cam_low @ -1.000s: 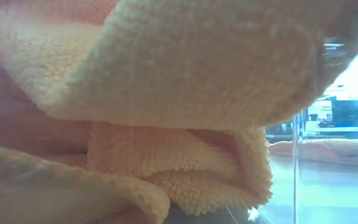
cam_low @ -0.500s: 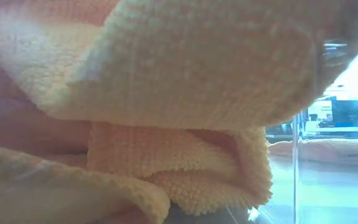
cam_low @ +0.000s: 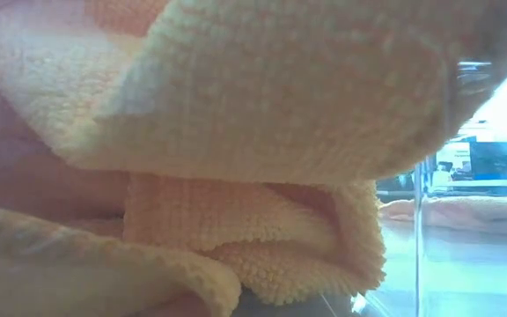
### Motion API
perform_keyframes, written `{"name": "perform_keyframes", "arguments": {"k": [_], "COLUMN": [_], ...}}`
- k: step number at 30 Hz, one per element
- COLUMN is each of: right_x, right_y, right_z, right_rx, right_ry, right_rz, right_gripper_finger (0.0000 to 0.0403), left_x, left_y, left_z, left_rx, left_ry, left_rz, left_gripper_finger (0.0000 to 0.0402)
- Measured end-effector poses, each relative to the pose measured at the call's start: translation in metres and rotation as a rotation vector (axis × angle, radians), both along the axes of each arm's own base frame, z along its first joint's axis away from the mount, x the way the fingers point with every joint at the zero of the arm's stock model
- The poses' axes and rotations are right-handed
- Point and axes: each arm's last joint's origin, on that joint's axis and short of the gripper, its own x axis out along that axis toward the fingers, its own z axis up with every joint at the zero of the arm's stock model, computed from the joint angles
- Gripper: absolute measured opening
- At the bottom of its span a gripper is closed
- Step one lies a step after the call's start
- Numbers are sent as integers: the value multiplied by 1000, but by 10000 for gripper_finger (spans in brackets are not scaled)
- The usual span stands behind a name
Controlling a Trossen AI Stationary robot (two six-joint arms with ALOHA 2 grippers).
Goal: Sort microfiber towel by color & place in baskets
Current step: Put the yellow towel into the left transparent bin
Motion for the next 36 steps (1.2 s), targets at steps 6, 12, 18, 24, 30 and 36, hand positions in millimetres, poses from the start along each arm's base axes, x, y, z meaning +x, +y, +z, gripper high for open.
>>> {"name": "perform_keyframes", "arguments": {"k": [6, 12, 18, 24, 30, 36], "right_x": [0, 0, 0, 0, 0, 0], "right_y": [0, 2, 3, 3, 3, 3], "right_z": [0, -1, -2, -2, -2, -2], "right_rx": [4, 46, 78, 79, 79, 79], "right_ry": [2, 34, 57, 57, 57, 57], "right_rz": [4, 52, 87, 88, 88, 88], "right_gripper_finger": [7, 7, 7, 7, 7, 7], "left_x": [-7, -8, -5, -16, -38, -27], "left_y": [-21, -38, -46, -46, -45, -56], "left_z": [29, 37, 37, 77, 127, 108], "left_rx": [57, 85, 84, 183, 337, 189], "left_ry": [-45, -52, -51, -153, -269, -172], "left_rz": [48, 68, 78, 134, 315, -15], "left_gripper_finger": [0, 0, 0, 0, 0, 0]}}
